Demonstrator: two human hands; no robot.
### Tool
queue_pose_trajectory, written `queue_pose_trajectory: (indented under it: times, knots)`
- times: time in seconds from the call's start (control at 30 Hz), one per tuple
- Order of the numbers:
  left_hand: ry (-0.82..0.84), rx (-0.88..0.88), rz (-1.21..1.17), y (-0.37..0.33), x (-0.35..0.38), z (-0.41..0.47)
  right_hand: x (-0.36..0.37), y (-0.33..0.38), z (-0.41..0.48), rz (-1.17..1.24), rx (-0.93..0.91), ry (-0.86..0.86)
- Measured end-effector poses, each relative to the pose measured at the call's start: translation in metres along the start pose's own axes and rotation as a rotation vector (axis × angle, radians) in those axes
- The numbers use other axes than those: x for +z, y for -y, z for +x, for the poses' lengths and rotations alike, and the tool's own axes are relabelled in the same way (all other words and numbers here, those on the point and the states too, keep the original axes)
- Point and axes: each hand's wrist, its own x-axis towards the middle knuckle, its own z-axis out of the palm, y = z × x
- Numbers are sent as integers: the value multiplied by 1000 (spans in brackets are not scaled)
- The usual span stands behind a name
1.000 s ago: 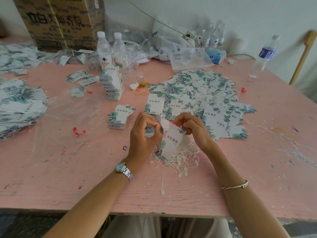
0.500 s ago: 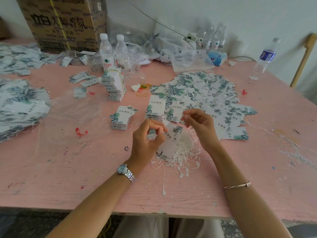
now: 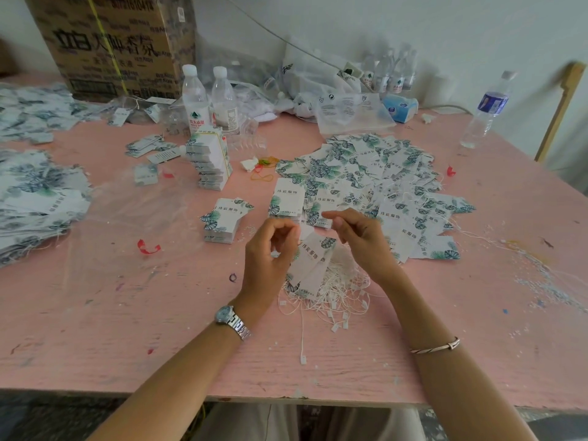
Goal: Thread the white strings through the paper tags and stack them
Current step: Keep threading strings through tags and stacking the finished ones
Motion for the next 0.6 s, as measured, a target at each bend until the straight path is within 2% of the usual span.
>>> queue_pose_trajectory:
  times: [0.13, 0.27, 0.6]
  knots:
    - [90, -94, -22, 1, 2, -1, 2, 6, -2, 120, -39, 36]
    - [158, -69, -33, 0, 2, -1, 3, 7, -2, 235, -9, 30]
    - [83, 23, -4, 1, 2, 0, 4, 6, -2, 372, -1, -39]
